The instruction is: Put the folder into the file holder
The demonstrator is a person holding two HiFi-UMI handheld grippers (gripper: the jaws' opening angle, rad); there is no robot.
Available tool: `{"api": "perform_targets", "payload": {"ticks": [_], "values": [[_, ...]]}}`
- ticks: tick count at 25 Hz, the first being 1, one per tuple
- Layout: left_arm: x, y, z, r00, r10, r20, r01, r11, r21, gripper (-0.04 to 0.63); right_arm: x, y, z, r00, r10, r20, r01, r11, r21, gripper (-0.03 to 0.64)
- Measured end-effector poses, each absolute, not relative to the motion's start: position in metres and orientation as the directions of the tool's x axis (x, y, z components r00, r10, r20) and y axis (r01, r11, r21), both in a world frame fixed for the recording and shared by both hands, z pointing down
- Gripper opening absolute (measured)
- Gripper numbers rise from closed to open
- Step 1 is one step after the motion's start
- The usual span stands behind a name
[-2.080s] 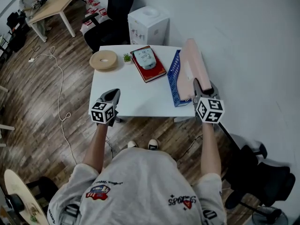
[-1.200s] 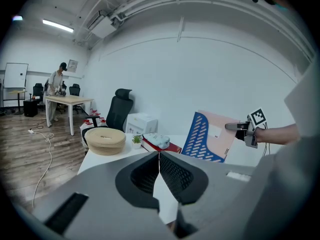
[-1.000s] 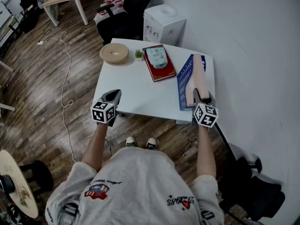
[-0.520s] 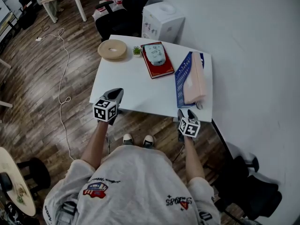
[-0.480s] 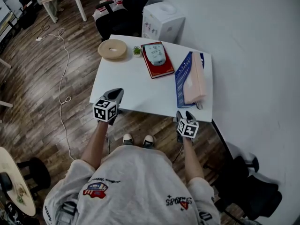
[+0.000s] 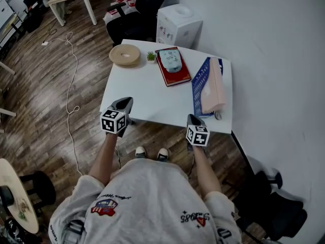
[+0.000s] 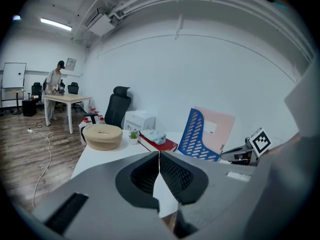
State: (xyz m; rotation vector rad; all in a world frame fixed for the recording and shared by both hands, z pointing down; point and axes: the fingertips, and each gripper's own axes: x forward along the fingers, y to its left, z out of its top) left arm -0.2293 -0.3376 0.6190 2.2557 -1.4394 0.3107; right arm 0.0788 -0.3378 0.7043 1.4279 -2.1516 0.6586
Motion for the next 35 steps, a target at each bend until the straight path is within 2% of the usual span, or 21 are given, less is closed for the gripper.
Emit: {"api": "perform_targets", "payload": {"ticks": [9,16,35], "values": [[-0.243,-0.335,0.61,0.407,-0.822,0.397,-0.911,-0.337,0.237,0.008,0.043,-0.378,0.594,-0.425,-0.811,0.403,-0.895,0.442,-0.056,0.005],[-0.243,-0.336,0.601,0.409,-0.838,0.362,-0.91,-0.346,0.227,0.008,0.013,-0.38,0.521,-0.49,-0.839,0.237,-0.863,0.506,0.005,0.005],[-0.24,-0.341,0.605,0.421,-0.83,0.367,-0.905,-0.353,0.239,0.008,0.013,-0.379,0.522,-0.491,-0.836,0.246,-0.864,0.504,-0.012,0.003]]}}
